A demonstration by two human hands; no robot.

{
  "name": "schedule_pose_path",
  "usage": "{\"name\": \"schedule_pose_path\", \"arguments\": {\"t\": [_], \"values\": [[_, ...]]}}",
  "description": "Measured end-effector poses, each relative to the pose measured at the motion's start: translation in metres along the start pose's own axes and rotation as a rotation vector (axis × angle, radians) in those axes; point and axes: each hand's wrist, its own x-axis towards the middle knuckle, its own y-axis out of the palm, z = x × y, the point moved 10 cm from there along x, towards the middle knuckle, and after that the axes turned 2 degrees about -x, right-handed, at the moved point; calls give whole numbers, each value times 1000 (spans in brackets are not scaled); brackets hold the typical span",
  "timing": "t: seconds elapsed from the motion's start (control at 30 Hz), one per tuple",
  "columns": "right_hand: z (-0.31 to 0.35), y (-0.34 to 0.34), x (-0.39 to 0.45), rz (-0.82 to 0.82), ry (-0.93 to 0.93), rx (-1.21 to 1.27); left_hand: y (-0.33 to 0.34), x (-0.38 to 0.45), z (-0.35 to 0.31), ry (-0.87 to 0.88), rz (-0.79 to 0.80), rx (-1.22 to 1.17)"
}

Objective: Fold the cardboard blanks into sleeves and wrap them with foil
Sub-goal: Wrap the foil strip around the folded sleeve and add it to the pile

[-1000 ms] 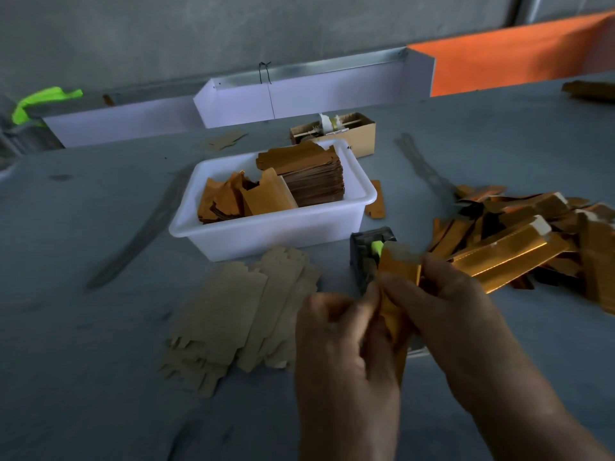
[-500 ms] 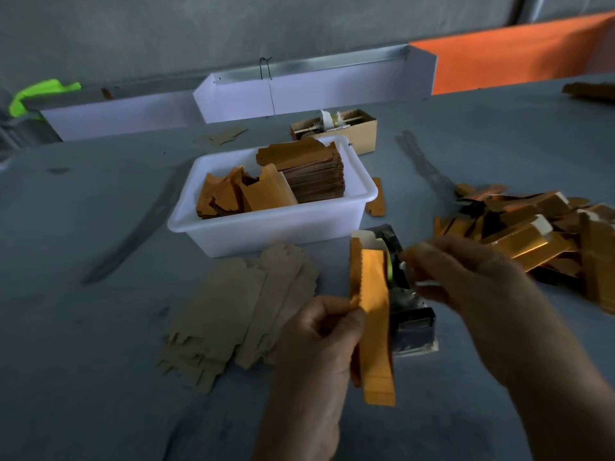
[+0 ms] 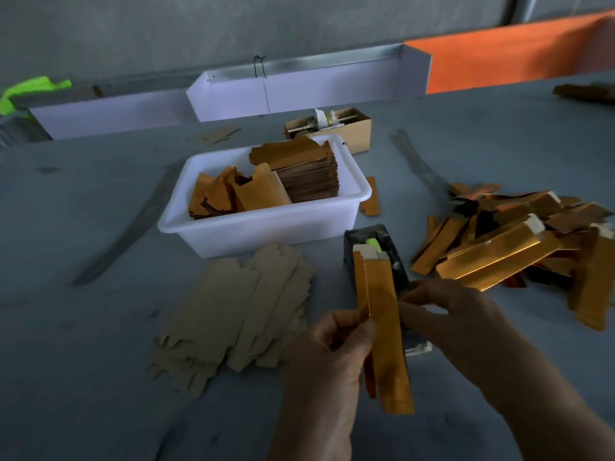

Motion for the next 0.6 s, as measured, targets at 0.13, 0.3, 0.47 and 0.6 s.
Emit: {"name": "schedule_pose_path", "arguments": {"t": [0.13,0.3,0.47,0.6], "values": [[-3,1,0,-39,4,27,5,0,4,-13,9,-31],[-16,4,-4,-155,45,256,5,1,12,-87,-10,-93],[-26,13,-10,-170,146,669,9,1,24,-129,-15,-92],[-15,5,-14,-114,149,581,12,3,26,-149,0,-168]]}}
